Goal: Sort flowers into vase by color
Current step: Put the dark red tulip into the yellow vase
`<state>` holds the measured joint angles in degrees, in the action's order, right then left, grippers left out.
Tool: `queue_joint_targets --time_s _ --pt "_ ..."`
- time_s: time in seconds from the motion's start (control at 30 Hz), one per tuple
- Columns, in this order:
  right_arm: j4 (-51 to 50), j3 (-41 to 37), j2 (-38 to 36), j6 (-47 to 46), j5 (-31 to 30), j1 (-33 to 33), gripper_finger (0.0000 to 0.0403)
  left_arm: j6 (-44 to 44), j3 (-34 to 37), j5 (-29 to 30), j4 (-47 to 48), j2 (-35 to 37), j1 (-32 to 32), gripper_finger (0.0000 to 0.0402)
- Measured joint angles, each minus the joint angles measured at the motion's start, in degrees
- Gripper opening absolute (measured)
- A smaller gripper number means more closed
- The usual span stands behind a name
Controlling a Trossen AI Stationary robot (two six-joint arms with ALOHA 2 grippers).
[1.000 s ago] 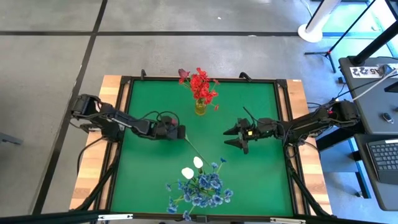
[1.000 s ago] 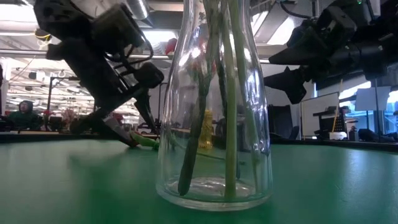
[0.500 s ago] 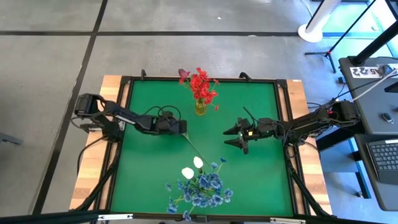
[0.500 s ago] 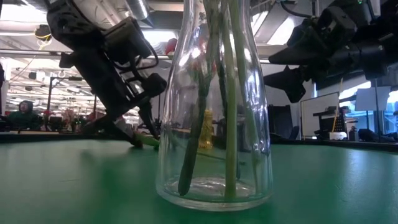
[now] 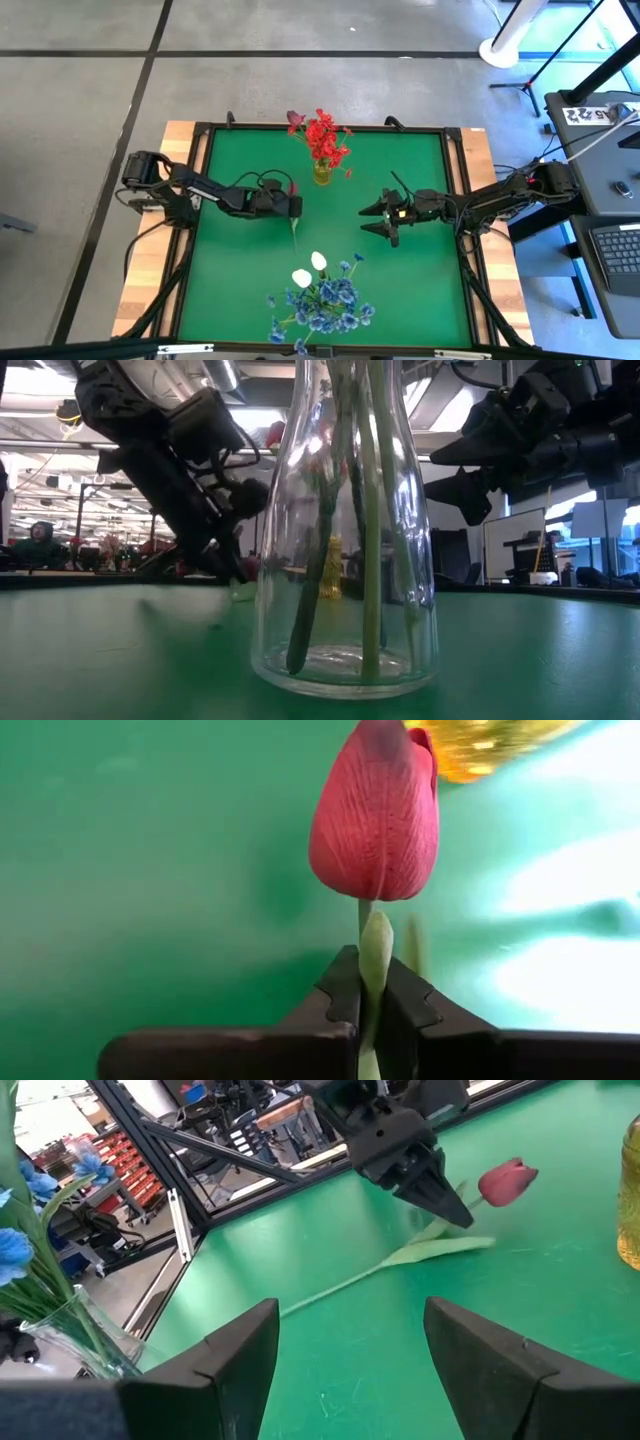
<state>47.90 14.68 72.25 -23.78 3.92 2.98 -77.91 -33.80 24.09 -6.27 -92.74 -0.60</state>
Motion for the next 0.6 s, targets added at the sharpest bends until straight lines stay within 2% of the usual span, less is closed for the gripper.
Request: queue_joint_targets --time_s 0.2,0.37,0.5,0.6 --pt "0.0 0.0 0.0 -0.3 -1.5 0.0 0.0248 7.4 0.0 1.0 -0.7 6.7 0.0 0.0003" --pt "0.2 0.0 0.0 0.8 -2.4 0.0 0.0248 15.1 0.0 3.7 -0.3 17.3 -0.1 0.0002" --pt "-0.1 0.0 0.0 4.4 -3.3 0.0 0.0248 23.1 0.0 7.9 0.1 26.4 -0.1 0.0001" --pt "-0.5 0.0 0.0 8.0 -6.4 0.0 0.0248 29.7 0.0 12.1 0.0 32.7 0.2 0.0001"
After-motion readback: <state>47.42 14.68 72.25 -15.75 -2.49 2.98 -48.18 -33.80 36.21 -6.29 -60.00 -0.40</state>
